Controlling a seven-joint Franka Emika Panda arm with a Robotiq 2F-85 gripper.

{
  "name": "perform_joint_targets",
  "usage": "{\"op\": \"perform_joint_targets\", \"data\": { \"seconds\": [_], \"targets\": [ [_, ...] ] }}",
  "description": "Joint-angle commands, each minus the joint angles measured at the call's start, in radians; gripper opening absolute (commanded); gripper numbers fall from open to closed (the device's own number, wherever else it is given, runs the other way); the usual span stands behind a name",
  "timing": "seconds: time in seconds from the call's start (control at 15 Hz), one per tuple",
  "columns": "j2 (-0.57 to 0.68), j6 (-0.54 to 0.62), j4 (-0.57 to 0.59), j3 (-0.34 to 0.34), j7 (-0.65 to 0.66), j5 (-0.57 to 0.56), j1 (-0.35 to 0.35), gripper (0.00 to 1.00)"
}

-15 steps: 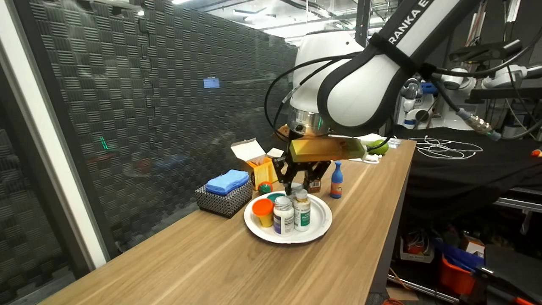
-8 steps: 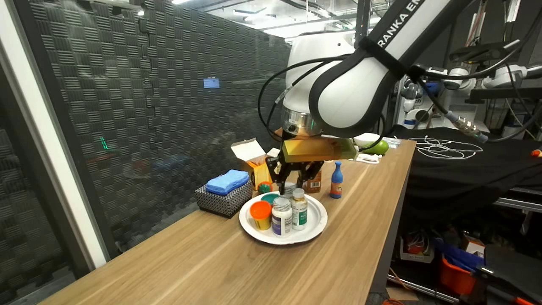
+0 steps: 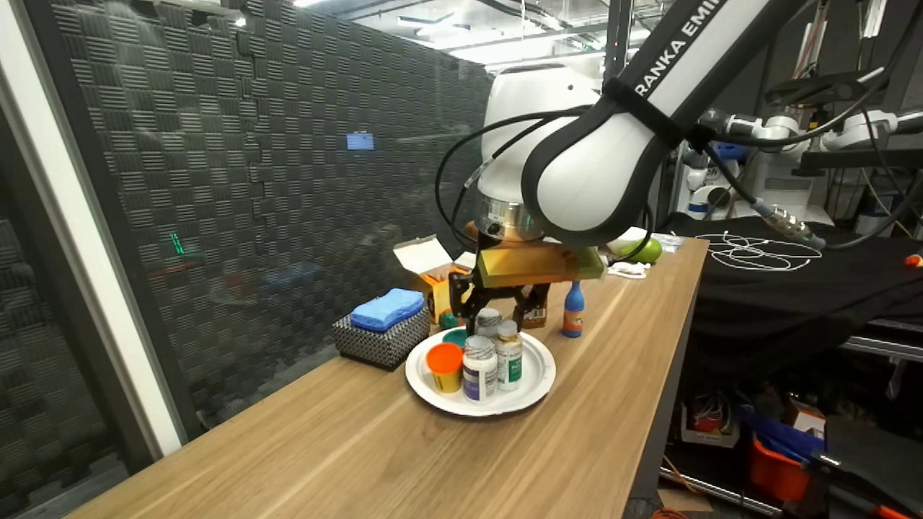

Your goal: Put the bottles and the orange plushie surrounding the white plate on the white plate

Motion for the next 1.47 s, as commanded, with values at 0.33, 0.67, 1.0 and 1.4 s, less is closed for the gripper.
{"op": "perform_joint_targets", "data": {
  "seconds": [0.33,0.67,1.0,1.4],
  "targets": [
    [-0.061,-0.026,0.045,-0.13,0.179,-0.134,0.051,1.0],
    [-0.052,-0.054,0.114,-0.147,0.196,-0.156,0.006,1.0],
    [-0.004,-0.103,0.162,-0.152,0.189,-0.142,-0.033,1.0],
    [0.035,-0.151,0.189,-0.15,0.172,-0.119,-0.056,1.0]
  ]
}}
